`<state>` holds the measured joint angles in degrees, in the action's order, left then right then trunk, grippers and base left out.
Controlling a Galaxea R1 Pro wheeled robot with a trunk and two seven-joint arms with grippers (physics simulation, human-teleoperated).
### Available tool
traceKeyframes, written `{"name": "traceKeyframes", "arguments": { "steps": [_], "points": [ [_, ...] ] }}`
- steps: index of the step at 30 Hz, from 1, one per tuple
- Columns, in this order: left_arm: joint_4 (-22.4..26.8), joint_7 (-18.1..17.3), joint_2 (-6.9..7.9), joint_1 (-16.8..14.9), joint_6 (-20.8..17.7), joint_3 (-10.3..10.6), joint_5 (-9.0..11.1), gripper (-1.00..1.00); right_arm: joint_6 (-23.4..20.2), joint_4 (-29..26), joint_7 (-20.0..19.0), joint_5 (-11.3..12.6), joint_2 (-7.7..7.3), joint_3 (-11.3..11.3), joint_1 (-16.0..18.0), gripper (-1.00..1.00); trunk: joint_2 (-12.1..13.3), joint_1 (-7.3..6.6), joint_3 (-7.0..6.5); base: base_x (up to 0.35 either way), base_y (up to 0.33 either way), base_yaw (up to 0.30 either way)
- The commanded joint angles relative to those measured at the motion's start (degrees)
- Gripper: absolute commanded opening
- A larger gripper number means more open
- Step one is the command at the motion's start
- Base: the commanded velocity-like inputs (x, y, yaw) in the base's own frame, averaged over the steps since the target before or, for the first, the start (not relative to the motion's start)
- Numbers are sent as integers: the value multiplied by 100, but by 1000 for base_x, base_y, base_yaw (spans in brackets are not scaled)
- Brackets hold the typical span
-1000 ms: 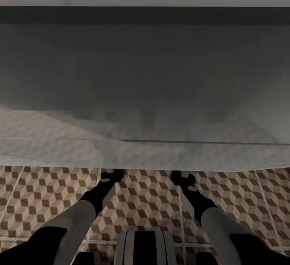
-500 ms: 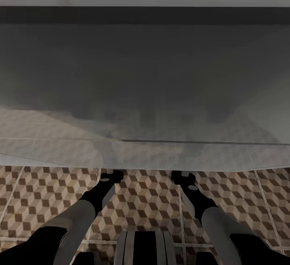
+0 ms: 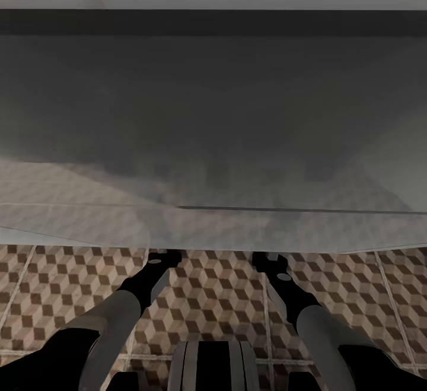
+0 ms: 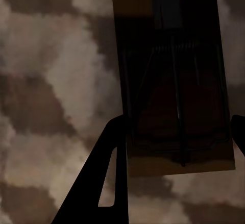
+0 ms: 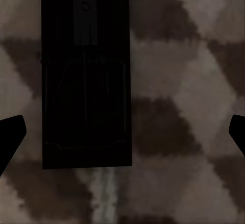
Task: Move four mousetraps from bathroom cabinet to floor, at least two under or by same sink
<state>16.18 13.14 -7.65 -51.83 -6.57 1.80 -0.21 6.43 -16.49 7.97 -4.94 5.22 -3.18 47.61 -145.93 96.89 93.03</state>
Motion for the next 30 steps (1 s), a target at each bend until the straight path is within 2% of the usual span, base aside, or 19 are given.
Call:
{"name": "traceKeyframes", "arguments": {
  "steps": [1, 16, 17, 30],
  "points": [
    [10, 39, 0, -1, -38, 22, -12, -100, 16, 5, 11, -51, 5, -33, 3, 100, -1, -1, 3, 0, 0, 0],
    [8, 39, -22, -29, -38, 15, -9, -100, 16, 5, 11, -51, 6, -33, 3, 100, -1, -1, 3, 0, 0, 0],
    [8, 39, -24, -29, -39, 15, -9, 100, 16, 5, 11, -51, 6, -33, 3, 100, -1, -1, 3, 0, 0, 0],
    [8, 39, -21, -38, -34, 16, -12, 100, 16, 5, 11, -51, 14, -33, 3, 100, -1, -1, 3, 0, 0, 0]
  ]
}}
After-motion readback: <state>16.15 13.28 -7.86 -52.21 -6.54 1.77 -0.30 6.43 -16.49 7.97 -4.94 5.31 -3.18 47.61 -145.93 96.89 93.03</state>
